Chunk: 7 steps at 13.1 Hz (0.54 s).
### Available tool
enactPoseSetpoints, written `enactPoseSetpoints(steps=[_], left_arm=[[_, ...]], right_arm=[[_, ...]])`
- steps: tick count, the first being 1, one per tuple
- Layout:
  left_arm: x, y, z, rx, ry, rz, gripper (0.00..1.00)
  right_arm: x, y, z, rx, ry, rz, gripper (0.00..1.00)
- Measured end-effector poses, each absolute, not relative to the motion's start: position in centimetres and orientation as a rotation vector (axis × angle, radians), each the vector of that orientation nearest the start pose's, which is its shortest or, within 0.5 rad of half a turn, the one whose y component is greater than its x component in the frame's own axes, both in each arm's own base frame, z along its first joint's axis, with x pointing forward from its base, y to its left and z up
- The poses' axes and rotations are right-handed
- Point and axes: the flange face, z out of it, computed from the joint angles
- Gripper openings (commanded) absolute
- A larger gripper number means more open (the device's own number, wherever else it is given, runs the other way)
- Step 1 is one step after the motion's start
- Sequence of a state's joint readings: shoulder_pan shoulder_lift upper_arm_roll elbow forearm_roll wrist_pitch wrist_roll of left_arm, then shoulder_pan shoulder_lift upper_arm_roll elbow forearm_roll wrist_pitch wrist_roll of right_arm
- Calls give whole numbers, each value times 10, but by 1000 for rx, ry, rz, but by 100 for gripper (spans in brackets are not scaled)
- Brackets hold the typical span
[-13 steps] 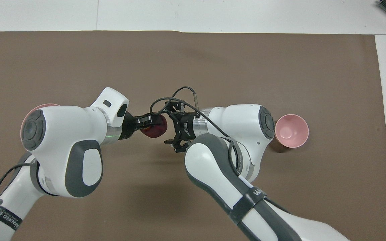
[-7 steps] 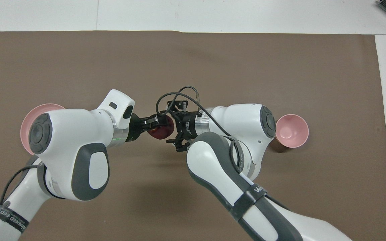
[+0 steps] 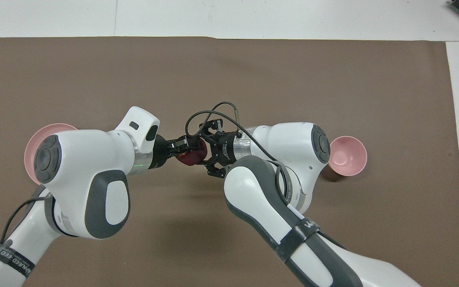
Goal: Move apple from plate to bowl
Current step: 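Close the right gripper on the apple held by the left gripper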
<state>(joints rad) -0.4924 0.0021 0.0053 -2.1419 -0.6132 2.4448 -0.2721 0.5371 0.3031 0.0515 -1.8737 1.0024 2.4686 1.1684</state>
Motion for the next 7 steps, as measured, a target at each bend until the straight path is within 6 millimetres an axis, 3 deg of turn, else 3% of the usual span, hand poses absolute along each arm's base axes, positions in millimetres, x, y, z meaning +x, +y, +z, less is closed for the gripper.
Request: enactPoseSetpoints(steps=[3, 6, 7], left_arm=[[500, -266, 434, 2590, 266, 131, 5], [500, -266, 436, 2587, 266, 133, 44], [500, -267, 436, 2585, 266, 133, 71]], right_arm=[[543, 357, 382, -1925, 1478, 515, 8], [544, 356, 384, -1925, 1476, 513, 9], [544, 355, 384, -1927, 1474, 512, 9]])
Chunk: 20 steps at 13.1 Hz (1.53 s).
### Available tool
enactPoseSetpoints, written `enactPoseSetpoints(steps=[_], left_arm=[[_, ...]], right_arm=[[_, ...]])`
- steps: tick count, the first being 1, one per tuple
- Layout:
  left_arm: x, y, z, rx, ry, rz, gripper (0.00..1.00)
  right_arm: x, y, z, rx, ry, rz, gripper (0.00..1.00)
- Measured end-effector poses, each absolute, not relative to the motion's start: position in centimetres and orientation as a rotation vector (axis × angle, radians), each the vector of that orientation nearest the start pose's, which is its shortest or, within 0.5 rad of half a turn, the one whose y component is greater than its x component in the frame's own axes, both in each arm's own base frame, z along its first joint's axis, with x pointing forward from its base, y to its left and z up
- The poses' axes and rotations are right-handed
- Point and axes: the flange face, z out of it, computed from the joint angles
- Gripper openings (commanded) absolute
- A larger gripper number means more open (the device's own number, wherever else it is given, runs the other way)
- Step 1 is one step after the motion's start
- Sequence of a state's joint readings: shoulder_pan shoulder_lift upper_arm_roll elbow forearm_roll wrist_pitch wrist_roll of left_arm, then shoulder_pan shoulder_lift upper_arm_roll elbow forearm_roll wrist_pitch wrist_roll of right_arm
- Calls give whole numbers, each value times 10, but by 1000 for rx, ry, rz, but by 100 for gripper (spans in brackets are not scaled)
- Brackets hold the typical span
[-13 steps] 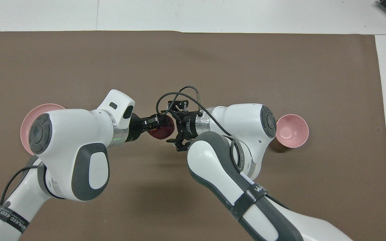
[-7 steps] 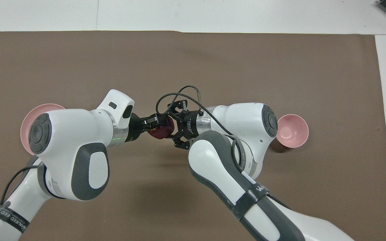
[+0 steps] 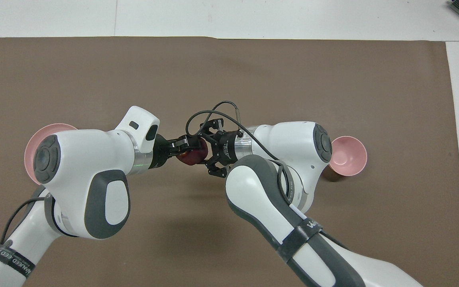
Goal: Move apple from plate to bowl
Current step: 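Close the right gripper on the apple held by the left gripper, then open the left gripper while the right gripper pulls the apple away, then lower the apple into the pink bowl and open the right gripper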
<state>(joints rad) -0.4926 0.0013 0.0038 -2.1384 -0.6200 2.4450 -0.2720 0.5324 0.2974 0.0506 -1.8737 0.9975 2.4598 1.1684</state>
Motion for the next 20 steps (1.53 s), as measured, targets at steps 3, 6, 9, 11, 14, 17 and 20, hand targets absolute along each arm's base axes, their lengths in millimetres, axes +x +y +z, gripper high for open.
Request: enactPoseSetpoints(steps=[3, 6, 9, 11, 14, 17, 20], left_arm=[[501, -268, 441, 2571, 274, 129, 99], [501, -268, 445, 2565, 275, 119, 100], [498, -262, 447, 2588, 249, 66, 100], [503, -246, 449, 2650, 213, 101, 100], [519, -199, 444, 2750, 122, 130, 100], [537, -134, 440, 2868, -36, 194, 100], [556, -96, 456, 3013, -181, 289, 100]], right_arm=[[546, 352, 388, -1925, 1473, 507, 9], [547, 349, 388, -1922, 1478, 503, 9], [552, 339, 394, -1987, 1449, 472, 8], [562, 312, 410, -2092, 1404, 449, 0], [574, 267, 445, -2330, 1265, 365, 0], [584, 231, 464, -2495, 1037, 279, 0], [592, 185, 462, -2691, 774, 187, 0]])
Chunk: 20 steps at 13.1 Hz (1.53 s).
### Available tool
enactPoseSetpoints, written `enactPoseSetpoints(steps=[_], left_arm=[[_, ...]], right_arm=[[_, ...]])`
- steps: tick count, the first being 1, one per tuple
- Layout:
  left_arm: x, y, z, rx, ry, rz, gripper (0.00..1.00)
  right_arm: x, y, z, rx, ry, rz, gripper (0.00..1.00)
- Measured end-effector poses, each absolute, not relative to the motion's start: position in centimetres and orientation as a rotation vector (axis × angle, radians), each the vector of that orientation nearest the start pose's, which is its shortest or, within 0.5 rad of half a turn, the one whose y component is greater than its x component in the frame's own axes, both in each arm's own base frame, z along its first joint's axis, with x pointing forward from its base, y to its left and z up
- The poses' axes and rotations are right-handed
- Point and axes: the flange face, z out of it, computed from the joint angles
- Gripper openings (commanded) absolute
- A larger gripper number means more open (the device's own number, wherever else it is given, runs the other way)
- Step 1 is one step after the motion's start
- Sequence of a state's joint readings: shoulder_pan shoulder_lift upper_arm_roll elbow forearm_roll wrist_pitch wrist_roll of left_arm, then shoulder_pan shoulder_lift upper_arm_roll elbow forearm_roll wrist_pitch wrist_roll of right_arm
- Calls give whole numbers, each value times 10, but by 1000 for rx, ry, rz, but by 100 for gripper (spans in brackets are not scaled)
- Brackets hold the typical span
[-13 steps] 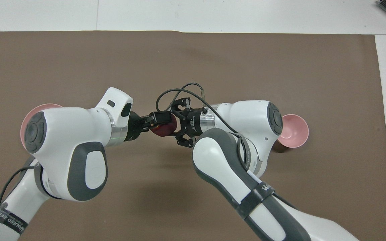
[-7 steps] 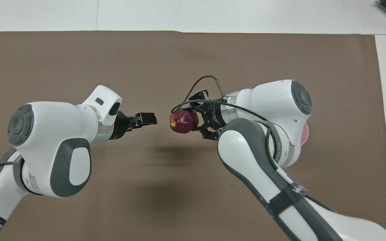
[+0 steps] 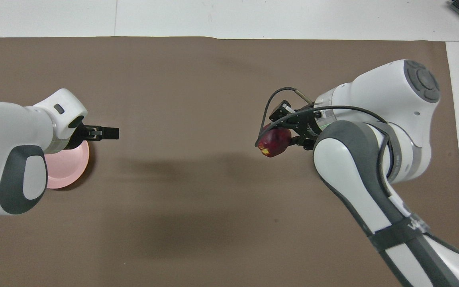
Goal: Move apple from plate to bowl
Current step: 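Lower the apple into the pink bowl and open the right gripper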
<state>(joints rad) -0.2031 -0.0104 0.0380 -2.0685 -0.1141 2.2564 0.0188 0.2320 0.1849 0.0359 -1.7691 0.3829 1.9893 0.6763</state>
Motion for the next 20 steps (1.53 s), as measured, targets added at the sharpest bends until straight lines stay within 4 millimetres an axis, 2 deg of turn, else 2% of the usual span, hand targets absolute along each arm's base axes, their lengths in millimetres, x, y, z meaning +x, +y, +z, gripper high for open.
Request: enactPoseSetpoints(steps=[2, 4, 6, 8, 12, 15, 16, 17, 19, 20], left_arm=[[578, -77, 481, -3176, 247, -342, 100], [599, -35, 524, -3146, 257, -402, 100], [603, -1, 564, -3128, 288, -401, 100], [599, 14, 596, -3129, 299, -365, 100], [570, 33, 640, -3157, 272, -218, 100], [553, 31, 650, -3169, 281, -147, 100], [553, 30, 649, -3170, 284, -135, 100], [552, 30, 648, -3172, 286, -117, 100], [549, 27, 645, -3178, 295, -70, 100], [548, 25, 644, -3179, 301, -52, 100]], right_arm=[[595, 159, 458, -2799, 614, 156, 0], [597, 129, 451, -2898, 441, 128, 0], [594, 96, 440, -3001, 301, 114, 0], [584, 73, 430, -3097, 210, 118, 0], [544, 55, 396, -3172, 97, 9, 0], [529, 40, 366, -3185, 53, -49, 0], [525, 37, 358, -3183, 51, -59, 38], [523, 35, 352, -3183, 53, -59, 99], [523, 35, 350, -3182, 52, -58, 100], [526, 35, 355, -3181, 52, -75, 100]])
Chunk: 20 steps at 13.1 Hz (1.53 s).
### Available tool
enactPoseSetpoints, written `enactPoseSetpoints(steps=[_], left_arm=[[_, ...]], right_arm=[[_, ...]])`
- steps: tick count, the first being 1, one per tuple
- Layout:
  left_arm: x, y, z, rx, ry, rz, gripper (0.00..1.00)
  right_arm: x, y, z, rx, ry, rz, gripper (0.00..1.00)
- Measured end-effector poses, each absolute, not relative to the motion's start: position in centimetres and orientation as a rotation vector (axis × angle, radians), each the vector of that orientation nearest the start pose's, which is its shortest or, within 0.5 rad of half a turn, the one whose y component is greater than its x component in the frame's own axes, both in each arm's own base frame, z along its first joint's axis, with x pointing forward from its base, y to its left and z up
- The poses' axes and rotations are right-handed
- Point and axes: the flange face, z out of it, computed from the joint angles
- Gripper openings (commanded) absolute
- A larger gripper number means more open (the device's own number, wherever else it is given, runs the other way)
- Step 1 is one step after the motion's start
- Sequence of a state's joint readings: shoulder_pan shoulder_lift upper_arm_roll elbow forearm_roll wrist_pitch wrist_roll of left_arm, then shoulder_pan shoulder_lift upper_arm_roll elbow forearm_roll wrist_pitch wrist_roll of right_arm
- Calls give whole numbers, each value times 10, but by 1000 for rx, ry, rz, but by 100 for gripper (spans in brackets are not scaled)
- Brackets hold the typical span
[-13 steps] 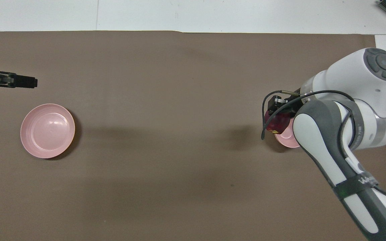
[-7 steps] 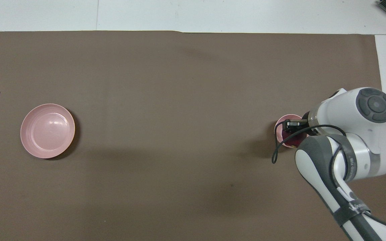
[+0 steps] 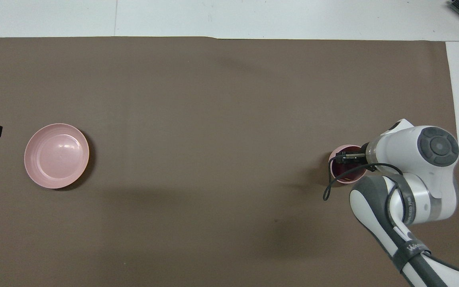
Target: Move apple from plate to bowl
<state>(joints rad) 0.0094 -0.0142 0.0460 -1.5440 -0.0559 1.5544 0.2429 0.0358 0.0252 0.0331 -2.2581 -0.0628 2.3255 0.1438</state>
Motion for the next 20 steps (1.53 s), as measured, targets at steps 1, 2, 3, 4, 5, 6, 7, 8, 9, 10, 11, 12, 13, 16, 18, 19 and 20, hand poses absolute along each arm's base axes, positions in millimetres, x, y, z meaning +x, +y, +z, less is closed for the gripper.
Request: enactPoseSetpoints(steps=[1, 2, 3, 4, 5, 6, 7, 8, 9, 10, 11, 12, 13, 16, 18, 19, 20], left_arm=[[548, 23, 643, -3180, 305, -46, 100], [548, 23, 643, -3180, 306, -44, 100], [548, 23, 643, -3180, 306, -43, 100], [548, 23, 643, -3180, 306, -42, 100], [548, 24, 643, -3180, 304, -41, 100], [548, 24, 643, -3180, 303, -42, 100], [548, 24, 643, -3180, 302, -42, 100], [548, 24, 643, -3180, 302, -42, 100], [548, 24, 643, -3180, 302, -42, 100], [547, 24, 643, -3180, 302, -41, 100], [547, 24, 643, -3180, 302, -40, 100], [547, 24, 643, -3181, 302, -38, 100], [547, 24, 643, -3181, 303, -34, 100], [544, 24, 642, -3185, 298, 0, 100], [543, 24, 642, -3175, 276, 10, 100], [543, 25, 642, -3158, 268, 13, 100], [543, 25, 642, -3149, 267, 15, 100]], right_arm=[[531, 35, 363, -3181, 54, -89, 100], [537, 35, 373, -3181, 57, -92, 100], [542, 35, 383, -3182, 59, -93, 100], [548, 35, 394, -3183, 62, -93, 100], [554, 35, 403, -3184, 64, -92, 100], [561, 35, 414, -3186, 69, -85, 100], [566, 34, 423, -3187, 74, -76, 100], [570, 33, 435, -3190, 80, -62, 100], [574, 30, 449, -3192, 90, -45, 100], [577, 26, 466, -3194, 102, -30, 100], [579, 22, 486, -3195, 109, -17, 100], [580, 19, 506, -3192, 121, -5, 100], [578, 16, 529, -3185, 138, 14, 100], [562, 8, 585, -3158, 179, 90, 100], [552, 7, 615, -3154, 185, 117, 100], [550, 7, 624, -3151, 186, 110, 100], [550, 7, 626, -3150, 185, 104, 100]])
